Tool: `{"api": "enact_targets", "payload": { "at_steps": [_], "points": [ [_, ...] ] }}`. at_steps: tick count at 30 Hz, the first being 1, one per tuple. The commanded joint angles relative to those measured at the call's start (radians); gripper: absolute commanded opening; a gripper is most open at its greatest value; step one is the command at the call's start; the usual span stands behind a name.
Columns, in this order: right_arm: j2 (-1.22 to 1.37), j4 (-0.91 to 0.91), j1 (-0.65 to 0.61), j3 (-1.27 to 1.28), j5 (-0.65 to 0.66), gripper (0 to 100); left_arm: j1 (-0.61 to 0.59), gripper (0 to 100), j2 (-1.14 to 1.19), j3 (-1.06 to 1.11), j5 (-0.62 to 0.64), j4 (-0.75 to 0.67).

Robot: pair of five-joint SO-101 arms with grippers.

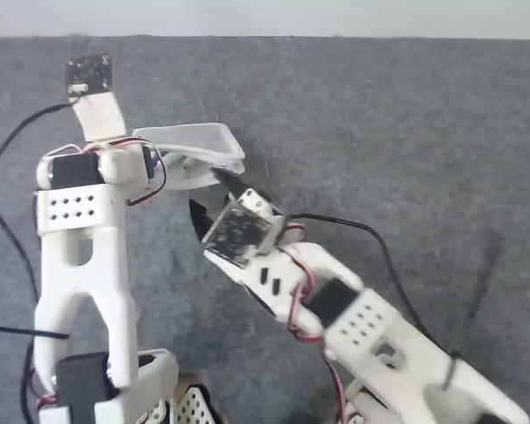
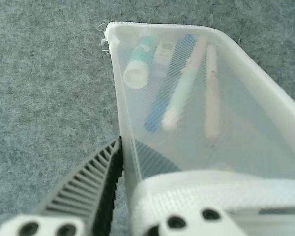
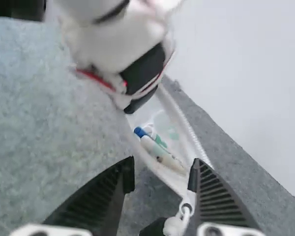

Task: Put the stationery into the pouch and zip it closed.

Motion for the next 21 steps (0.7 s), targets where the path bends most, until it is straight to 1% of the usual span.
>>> {"api": "enact_targets", "payload": {
  "at_steps": [1,3,6,13,17,21],
  "points": [
    [-0.214,0.128,0.042,-0.02,-0.055,19.6,0.003,1,-0.041,-0.004,0.02,-0.02],
    [-0.283,0.189,0.056,-0.02,-0.058,20.3,0.003,1,-0.041,-0.004,0.02,-0.02],
    [-0.321,0.28,0.059,-0.02,-0.078,20.6,0.003,1,-0.041,-0.004,0.02,-0.02],
    [-0.323,0.404,0.061,0.009,-0.255,20.6,0.003,1,-0.041,-0.002,0.02,-0.02],
    [-0.323,0.377,0.059,0.084,-0.284,20.6,0.003,1,-0.041,-0.002,0.02,-0.02],
    [-0.323,0.234,0.058,0.199,-0.276,20.6,0.003,1,-0.041,-0.002,0.02,-0.021]
  ]
}}
